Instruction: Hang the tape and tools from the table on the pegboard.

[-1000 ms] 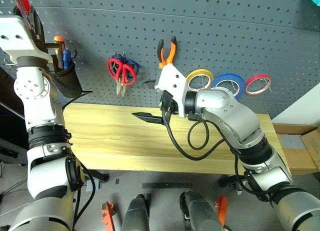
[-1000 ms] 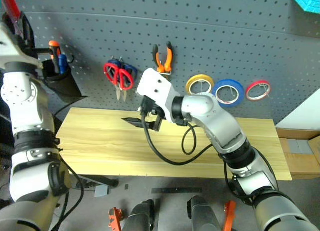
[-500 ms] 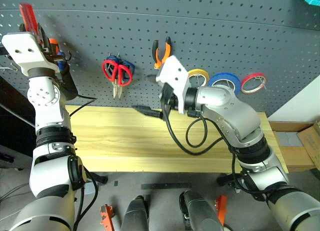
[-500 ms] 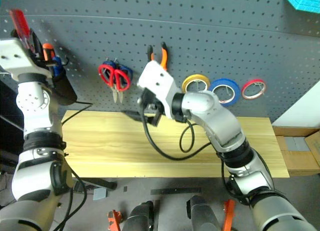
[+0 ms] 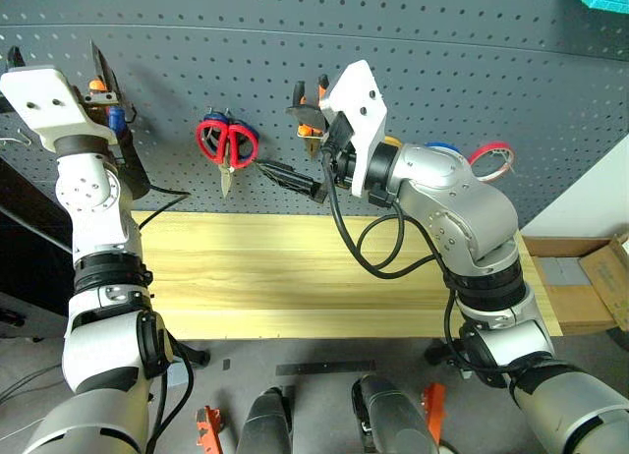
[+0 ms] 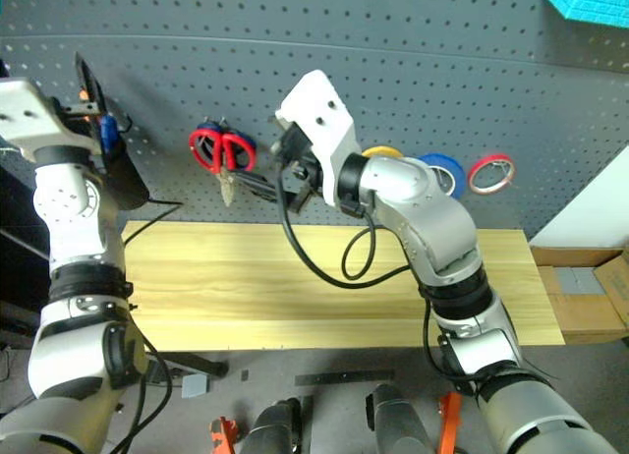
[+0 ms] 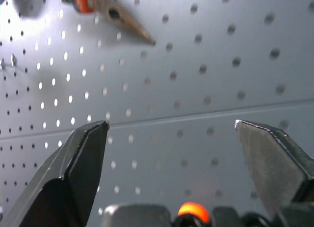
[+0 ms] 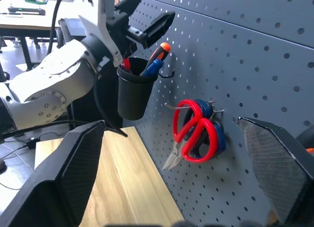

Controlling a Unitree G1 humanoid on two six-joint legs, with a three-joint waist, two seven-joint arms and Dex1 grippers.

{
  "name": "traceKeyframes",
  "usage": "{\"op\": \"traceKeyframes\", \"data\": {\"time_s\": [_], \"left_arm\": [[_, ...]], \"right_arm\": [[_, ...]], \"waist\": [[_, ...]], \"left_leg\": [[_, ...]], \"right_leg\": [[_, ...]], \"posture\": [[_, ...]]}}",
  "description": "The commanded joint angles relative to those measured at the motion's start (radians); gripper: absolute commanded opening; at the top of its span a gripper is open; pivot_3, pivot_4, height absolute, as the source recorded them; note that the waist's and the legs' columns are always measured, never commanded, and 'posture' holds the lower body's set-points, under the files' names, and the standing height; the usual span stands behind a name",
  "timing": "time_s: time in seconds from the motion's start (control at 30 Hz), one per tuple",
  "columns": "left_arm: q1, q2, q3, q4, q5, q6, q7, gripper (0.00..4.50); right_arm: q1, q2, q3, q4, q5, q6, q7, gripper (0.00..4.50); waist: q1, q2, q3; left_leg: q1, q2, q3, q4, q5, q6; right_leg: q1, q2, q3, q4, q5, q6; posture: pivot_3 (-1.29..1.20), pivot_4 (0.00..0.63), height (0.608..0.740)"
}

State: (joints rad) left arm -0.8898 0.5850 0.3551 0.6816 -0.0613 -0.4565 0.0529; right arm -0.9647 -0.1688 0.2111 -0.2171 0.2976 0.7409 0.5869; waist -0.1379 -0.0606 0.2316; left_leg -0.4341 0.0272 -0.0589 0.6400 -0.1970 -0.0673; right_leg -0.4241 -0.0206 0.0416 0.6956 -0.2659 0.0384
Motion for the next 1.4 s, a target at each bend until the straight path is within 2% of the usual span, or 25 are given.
{"op": "traceKeyframes", "data": {"time_s": [0.03, 0.2, 0.33, 0.47, 0.6, 0.67, 0.73, 0.83, 0.93, 1.03, 1.27, 1.4], "left_arm": [[-0.017, -0.011, -0.052, -0.176, -0.027, 0.074, -0.073, 4.48], [0.073, -0.059, -0.148, -0.426, -0.091, 0.372, -0.204, 4.48], [0.166, -0.109, -0.165, -0.607, -0.123, 0.546, -0.198, 4.48], [0.292, -0.162, -0.169, -0.754, -0.175, 0.717, -0.197, 4.48], [0.43, -0.197, -0.197, -0.844, -0.159, 0.796, -0.193, 4.48], [0.5, -0.199, -0.218, -0.857, -0.133, 0.789, -0.206, 4.48], [0.567, -0.212, -0.217, -0.854, -0.112, 0.776, -0.188, 4.48], [0.626, -0.268, -0.172, -0.84, -0.12, 0.761, -0.13, 4.48], [0.694, -0.259, -0.185, -0.796, -0.08, 0.716, -0.152, 4.48], [0.749, -0.251, -0.201, -0.747, -0.046, 0.671, -0.172, 4.48], [0.795, -0.259, -0.19, -0.674, -0.044, 0.644, -0.2, 4.48], [0.803, -0.253, -0.198, -0.65, -0.03, 0.626, -0.215, 4.48]], "right_arm": [[-0.002, -0.016, -0.038, -0.04, 0.015, -0.026, 0.0, 4.5], [0.042, -0.063, -0.11, -0.09, 0.086, 0.031, 0.018, 4.5], [0.115, -0.163, -0.141, -0.135, 0.128, 0.077, 0.058, 4.5], [0.261, -0.285, -0.085, -0.156, 0.043, 0.01, 0.065, 4.5], [0.425, -0.285, -0.064, -0.165, -0.017, -0.083, 0.015, 4.5], [0.5, -0.257, -0.059, -0.154, -0.054, -0.133, -0.033, 4.5], [0.596, -0.23, -0.054, -0.106, -0.109, -0.227, -0.09, 4.5], [0.694, -0.187, -0.07, 0.009, -0.236, -0.39, -0.246, 4.5], [0.764, -0.147, -0.125, 0.14, -0.305, -0.54, -0.389, 4.5], [0.804, -0.127, -0.171, 0.202, -0.271, -0.593, -0.386, 4.5], [0.838, -0.11, -0.245, 0.303, -0.201, -0.656, -0.337, 4.5], [0.858, -0.107, -0.242, 0.34, -0.218, -0.689, -0.328, 4.5]], "waist": [[0.0, 0.0, -0.001], [-0.001, 0.002, -0.025], [-0.001, 0.008, -0.043], [0.0, 0.012, -0.069], [0.0, 0.016, -0.087], [0.001, 0.018, -0.091], [0.004, 0.019, -0.102], [0.015, 0.018, -0.119], [0.027, 0.02, -0.123], [0.029, 0.028, -0.14], [0.032, 0.029, -0.156], [0.033, 0.031, -0.165]], "left_leg": [[0.0, 0.0, 0.0, 0.001, 0.0, 0.0], [0.0, -0.001, -0.001, 0.004, 0.0, 0.0], [0.002, 0.0, -0.001, 0.004, 0.0, 0.0], [0.003, 0.0, -0.002, 0.004, 0.0, 0.0], [0.007, 0.0, -0.001, 0.004, 0.0, 0.0], [0.018, 0.0, -0.001, 0.002, 0.0, 0.001], [0.022, 0.0, 0.0, 0.001, 0.0, 0.001], [0.022, 0.001, 0.0, 0.001, 0.0, 0.001], [0.034, 0.001, 0.002, 0.002, 0.0, 0.001], [0.038, 0.002, 0.002, 0.0, 0.0, 0.001], [0.04, 0.002, 0.003, -0.001, 0.0, 0.001], [0.041, 0.002, 0.003, -0.002, -0.001, 0.001]], "right_leg": [[0.0, 0.0, 0.0, 0.001, 0.0, 0.0], [0.002, 0.0, 0.0, 0.002, 0.0, 0.0], [0.003, 0.001, 0.001, 0.003, 0.0, 0.0], [0.004, 0.002, 0.001, 0.002, 0.0, 0.0], [0.007, 0.003, 0.003, 0.003, 0.0, 0.0], [0.018, 0.004, 0.003, 0.002, -0.001, 0.0], [0.021, 0.005, 0.004, 0.0, -0.003, 0.003], [0.022, 0.006, 0.005, -0.001, -0.004, 0.005], [0.035, 0.006, 0.006, -0.005, -0.003, 0.005], [0.042, 0.007, 0.006, -0.014, -0.003, 0.003], [0.045, 0.006, 0.007, -0.016, -0.003, 0.003], [0.045, 0.006, 0.007, -0.016, -0.003, 0.003]], "posture": [[-0.14, 0.123, 0.74], [-0.11, 0.1, 0.74], [-0.08, 0.08, 0.74], [-0.06, 0.058, 0.74], [-0.05, 0.041, 0.74], [-0.05, 0.039, 0.74], [-0.04, 0.026, 0.74], [-0.04, 0.019, 0.74], [-0.04, 0.008, 0.74], [-0.04, 0.0, 0.74], [-0.04, 0.0, 0.74], [-0.04, 0.0, 0.74]]}}
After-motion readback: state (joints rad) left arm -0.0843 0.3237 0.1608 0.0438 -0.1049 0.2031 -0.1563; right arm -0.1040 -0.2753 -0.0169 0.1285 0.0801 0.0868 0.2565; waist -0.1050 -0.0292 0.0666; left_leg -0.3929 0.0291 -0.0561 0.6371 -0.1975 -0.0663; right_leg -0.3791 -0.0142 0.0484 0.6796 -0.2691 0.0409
